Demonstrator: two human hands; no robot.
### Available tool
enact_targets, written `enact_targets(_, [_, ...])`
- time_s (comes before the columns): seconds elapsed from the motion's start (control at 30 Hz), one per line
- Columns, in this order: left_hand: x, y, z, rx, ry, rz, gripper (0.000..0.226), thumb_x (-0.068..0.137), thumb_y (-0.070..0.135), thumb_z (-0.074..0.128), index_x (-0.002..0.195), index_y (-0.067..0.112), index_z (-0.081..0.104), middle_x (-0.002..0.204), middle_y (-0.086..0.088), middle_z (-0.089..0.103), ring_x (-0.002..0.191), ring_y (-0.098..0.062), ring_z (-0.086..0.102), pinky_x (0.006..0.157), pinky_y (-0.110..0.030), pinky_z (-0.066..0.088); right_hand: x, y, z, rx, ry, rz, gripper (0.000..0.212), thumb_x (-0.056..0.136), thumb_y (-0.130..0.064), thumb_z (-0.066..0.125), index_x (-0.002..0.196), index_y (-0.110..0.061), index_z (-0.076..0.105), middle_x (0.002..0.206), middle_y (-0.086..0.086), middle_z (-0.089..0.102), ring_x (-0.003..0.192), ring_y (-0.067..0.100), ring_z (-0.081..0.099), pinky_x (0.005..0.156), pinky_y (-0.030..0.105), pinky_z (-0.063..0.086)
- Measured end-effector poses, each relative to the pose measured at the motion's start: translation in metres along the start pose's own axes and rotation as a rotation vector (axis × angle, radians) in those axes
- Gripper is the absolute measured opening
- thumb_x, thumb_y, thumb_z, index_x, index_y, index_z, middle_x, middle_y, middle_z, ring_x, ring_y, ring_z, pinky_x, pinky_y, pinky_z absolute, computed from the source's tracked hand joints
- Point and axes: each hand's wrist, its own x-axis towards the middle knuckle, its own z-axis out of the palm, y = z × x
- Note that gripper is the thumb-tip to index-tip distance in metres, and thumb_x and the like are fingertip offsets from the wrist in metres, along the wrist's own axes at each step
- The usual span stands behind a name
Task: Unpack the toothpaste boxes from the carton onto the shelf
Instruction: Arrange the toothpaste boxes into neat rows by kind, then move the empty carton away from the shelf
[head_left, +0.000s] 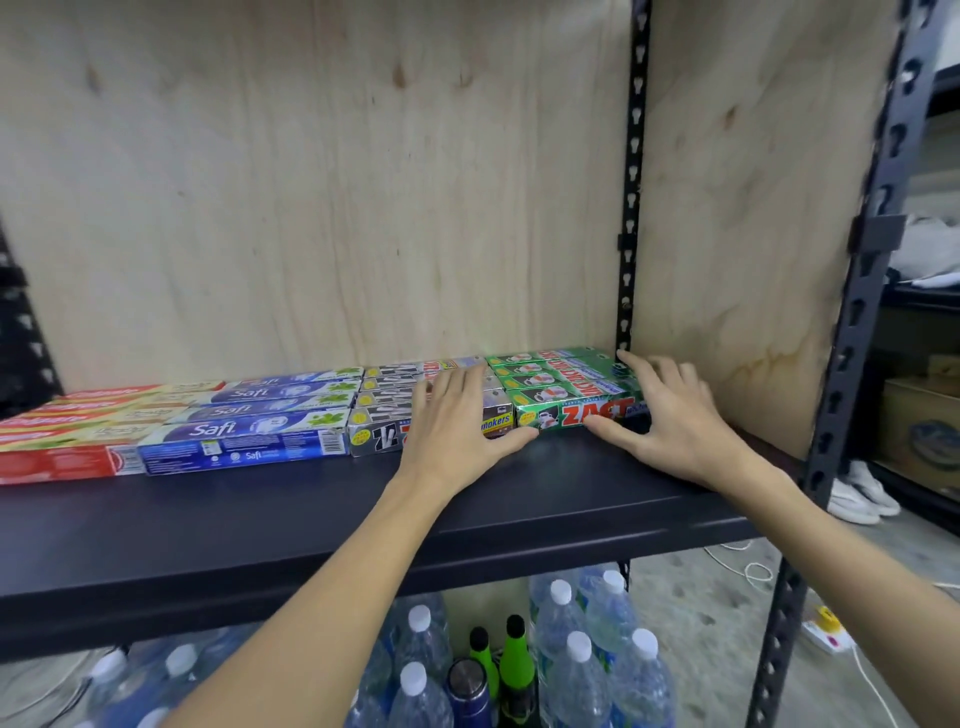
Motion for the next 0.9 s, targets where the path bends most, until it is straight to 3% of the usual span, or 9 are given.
enact_targets(0.13, [-0.016,0.0,-0.011,0.01,0.024,0.009,0.097,0.079,0.081,0.054,0.15,0.017,0.035,0.149,-0.001,0.045,0.137,-0.022,0.038,0.113,-0.039,0.026,-0.012,-0.011,-0.003,0.093,-0.005,-0.003,0.096,0.08,-0.078,0.053,0.156,-0.026,0.025,0.141,0.008,0.041,0.126,0.024,0.032,0.108,0.044,0.031])
enact_targets(0.27, [-0.033,0.0,-0.024,0.003,0.008,0.009,0.096,0.083,0.075,0.054,0.153,0.016,0.028,0.155,-0.001,0.036,0.142,-0.022,0.03,0.115,-0.04,0.025,-0.033,-0.032,0.0,0.162,0.067,-0.017,0.093,0.078,-0.079,0.05,0.151,-0.023,0.036,0.134,0.006,0.046,0.118,0.021,0.033,0.105,0.04,0.032])
enact_targets(0.37, [-0.055,0.002,-0.039,-0.039,-0.003,-0.011,0.09,0.088,0.069,0.052,0.156,0.017,0.025,0.156,0.0,0.036,0.143,-0.022,0.029,0.116,-0.04,0.027,-0.057,-0.054,0.001,0.231,0.12,-0.04,0.08,0.085,-0.072,0.053,0.148,-0.025,0.041,0.127,0.0,0.047,0.111,0.016,0.033,0.103,0.04,0.035])
enact_targets(0.5, [-0.111,-0.001,-0.054,-0.084,0.068,-0.113,0.076,0.094,0.068,0.042,0.152,0.019,0.033,0.146,0.004,0.049,0.136,-0.017,0.04,0.112,-0.037,0.031,-0.102,-0.099,0.007,0.27,0.257,-0.017,0.061,0.089,-0.057,0.061,0.143,-0.032,0.046,0.127,-0.007,0.042,0.116,0.014,0.034,0.097,0.032,0.027])
enact_targets(0.6, [-0.16,-0.014,-0.055,-0.047,0.172,-0.116,0.07,0.093,0.064,0.045,0.146,0.018,0.043,0.14,0.005,0.053,0.135,-0.017,0.042,0.115,-0.038,0.029,-0.143,-0.144,0.02,0.339,0.354,0.031,0.054,0.089,-0.051,0.062,0.139,-0.033,0.049,0.13,-0.007,0.039,0.121,0.014,0.033,0.097,0.032,0.026])
enact_targets(0.77, [-0.247,-0.041,-0.048,-0.104,0.183,-0.113,0.074,0.097,0.044,0.058,0.157,0.016,0.027,0.166,0.002,0.019,0.155,-0.017,0.011,0.127,-0.037,0.01,-0.216,-0.191,0.058,0.529,0.264,0.093,0.059,0.09,-0.042,0.066,0.143,-0.032,0.042,0.136,-0.008,0.036,0.124,0.01,0.03,0.102,0.031,0.021])
enact_targets(0.9, [-0.311,-0.05,-0.028,-0.21,0.158,-0.309,0.075,0.094,0.048,0.059,0.156,0.021,0.027,0.162,0.006,0.022,0.151,-0.013,0.017,0.124,-0.033,0.017,-0.267,-0.204,0.097,0.571,0.13,0.162,0.062,0.091,-0.037,0.069,0.144,-0.031,0.039,0.139,-0.008,0.036,0.13,0.012,0.029,0.105,0.037,0.024])
